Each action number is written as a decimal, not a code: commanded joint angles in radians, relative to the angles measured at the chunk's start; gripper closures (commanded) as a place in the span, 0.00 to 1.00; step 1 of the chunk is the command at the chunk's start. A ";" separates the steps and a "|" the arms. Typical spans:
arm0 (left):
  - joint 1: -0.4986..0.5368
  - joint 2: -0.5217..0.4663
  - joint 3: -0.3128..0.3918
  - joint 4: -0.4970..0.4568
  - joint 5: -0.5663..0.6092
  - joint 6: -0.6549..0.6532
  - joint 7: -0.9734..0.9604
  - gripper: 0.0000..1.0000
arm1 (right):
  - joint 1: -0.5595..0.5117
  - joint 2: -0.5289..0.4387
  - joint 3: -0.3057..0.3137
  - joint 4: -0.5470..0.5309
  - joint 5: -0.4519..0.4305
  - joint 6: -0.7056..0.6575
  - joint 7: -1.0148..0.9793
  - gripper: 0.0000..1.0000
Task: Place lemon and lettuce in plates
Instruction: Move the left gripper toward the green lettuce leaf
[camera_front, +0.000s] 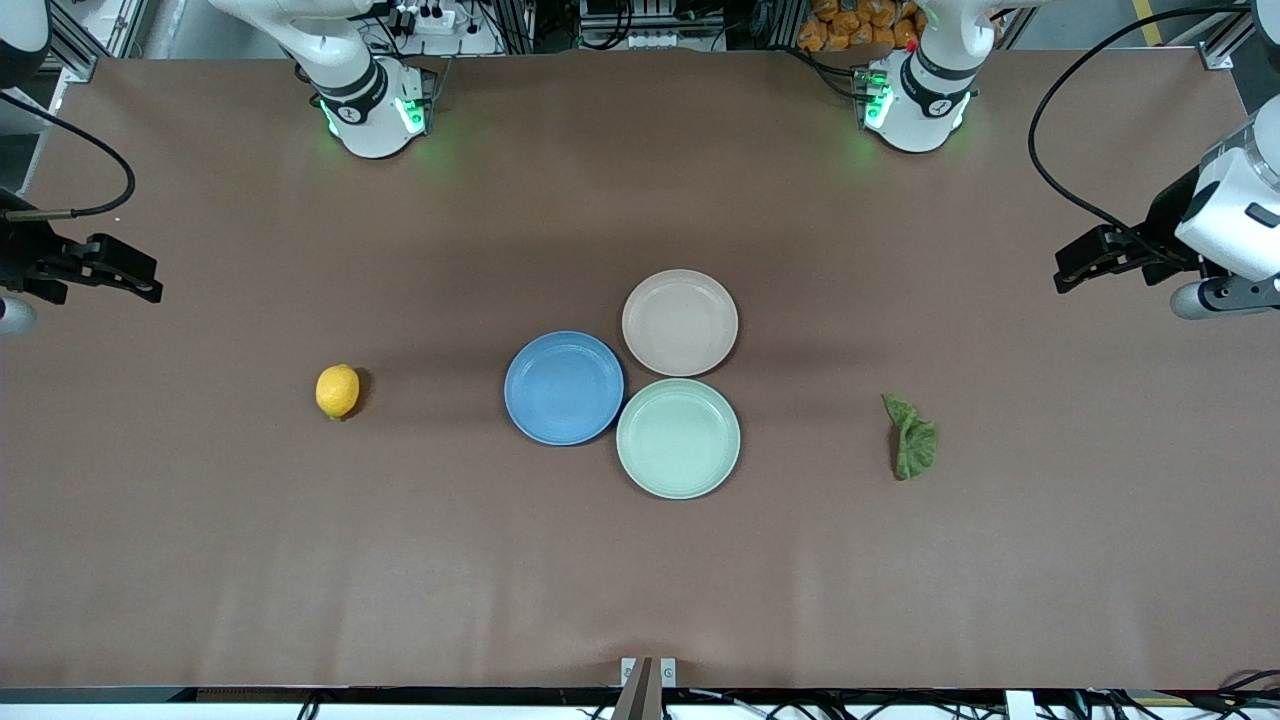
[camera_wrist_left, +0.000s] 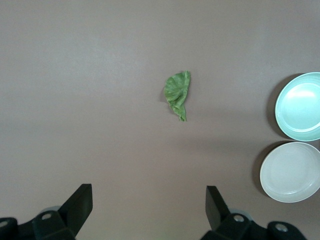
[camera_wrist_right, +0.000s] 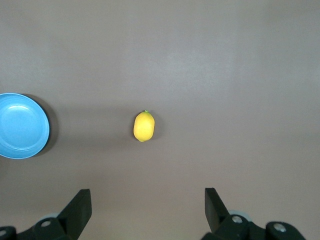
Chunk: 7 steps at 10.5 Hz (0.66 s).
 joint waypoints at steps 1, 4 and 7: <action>-0.003 -0.006 0.007 0.012 0.002 -0.022 0.021 0.00 | -0.004 -0.005 0.000 0.009 -0.006 -0.015 -0.010 0.00; -0.003 0.041 0.006 -0.006 0.002 -0.020 0.025 0.00 | -0.004 -0.001 0.000 0.010 -0.002 -0.015 -0.015 0.00; -0.006 0.181 0.003 -0.084 0.030 0.148 0.025 0.00 | -0.007 0.004 0.000 0.007 0.013 -0.026 -0.039 0.00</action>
